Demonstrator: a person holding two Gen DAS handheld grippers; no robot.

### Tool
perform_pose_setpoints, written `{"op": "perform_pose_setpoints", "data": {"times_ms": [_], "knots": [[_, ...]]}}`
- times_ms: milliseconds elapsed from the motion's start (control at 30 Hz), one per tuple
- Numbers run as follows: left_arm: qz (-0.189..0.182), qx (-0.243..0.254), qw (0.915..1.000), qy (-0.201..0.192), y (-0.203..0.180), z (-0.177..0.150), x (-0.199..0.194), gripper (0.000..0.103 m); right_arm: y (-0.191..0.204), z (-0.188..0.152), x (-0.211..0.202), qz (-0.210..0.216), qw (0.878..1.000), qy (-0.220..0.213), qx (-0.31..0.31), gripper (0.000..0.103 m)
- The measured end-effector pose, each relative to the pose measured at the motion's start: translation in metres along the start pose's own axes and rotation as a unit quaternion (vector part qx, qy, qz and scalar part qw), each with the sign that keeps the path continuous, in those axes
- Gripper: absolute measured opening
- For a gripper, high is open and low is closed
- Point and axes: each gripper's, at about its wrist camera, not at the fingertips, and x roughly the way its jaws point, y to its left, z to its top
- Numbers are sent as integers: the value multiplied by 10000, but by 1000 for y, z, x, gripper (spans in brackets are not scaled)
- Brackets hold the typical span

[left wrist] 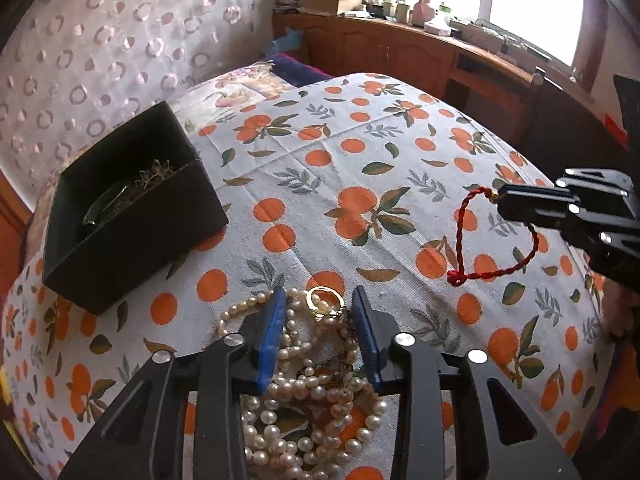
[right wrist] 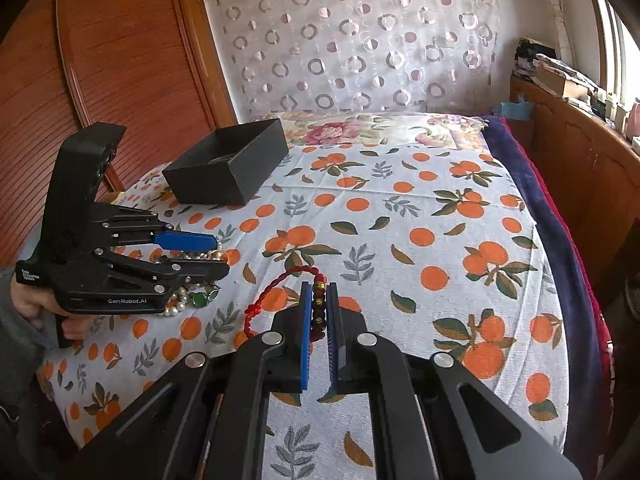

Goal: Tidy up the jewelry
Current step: 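Grasp the gold ring with the left tool while the right tool holds the red string, then lower the ring and red string into the black box and open both tools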

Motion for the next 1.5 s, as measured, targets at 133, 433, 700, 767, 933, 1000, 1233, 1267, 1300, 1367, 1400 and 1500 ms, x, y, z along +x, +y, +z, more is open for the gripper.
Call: {"op": "perform_pose_setpoints", "data": {"times_ms": [133, 433, 700, 767, 933, 1000, 1233, 1267, 1300, 1367, 1400, 1500], "knots": [[29, 75, 10000, -27, -4, -2, -3, 18, 0, 0, 0, 11, 10000, 5, 0, 8], [-3, -253, 9987, -432, 10, -2, -26, 18, 5, 3, 2, 79, 10000, 0, -56, 8], [269, -522, 9951, -798, 52, 15, -50, 18, 14, 40, 9, 183, 9993, -258, -215, 8], [314, -603, 9940, -857, 67, 21, -55, 18, 17, 54, 11, 209, 9988, -362, -263, 8], [595, -764, 9914, -881, 108, 38, -55, 18, 27, 89, 23, 307, 9972, -576, -364, 8], [644, -834, 9909, -831, 123, 44, -50, 18, 32, 98, 29, 316, 9968, -604, -410, 8], [785, -948, 9908, -569, 161, 57, -27, 18, 53, 120, 54, 422, 9959, -535, -598, 8], [785, -951, 9908, -552, 164, 58, -25, 18, 56, 121, 55, 420, 9957, -528, -634, 8], [768, -946, 9911, -540, 166, 59, -22, 18, 56, 122, 57, 423, 9956, -522, -656, 8], [778, -949, 9911, -520, 168, 60, -18, 18, 60, 125, 61, 429, 9954, -504, -690, 8], [787, -950, 9910, -515, 169, 61, -17, 18, 62, 125, 63, 422, 9954, -499, -705, 8], [846, -970, 9902, -547, 171, 64, -16, 28, 64, 128, 68, 402, 9954, -476, -733, 8]]}}
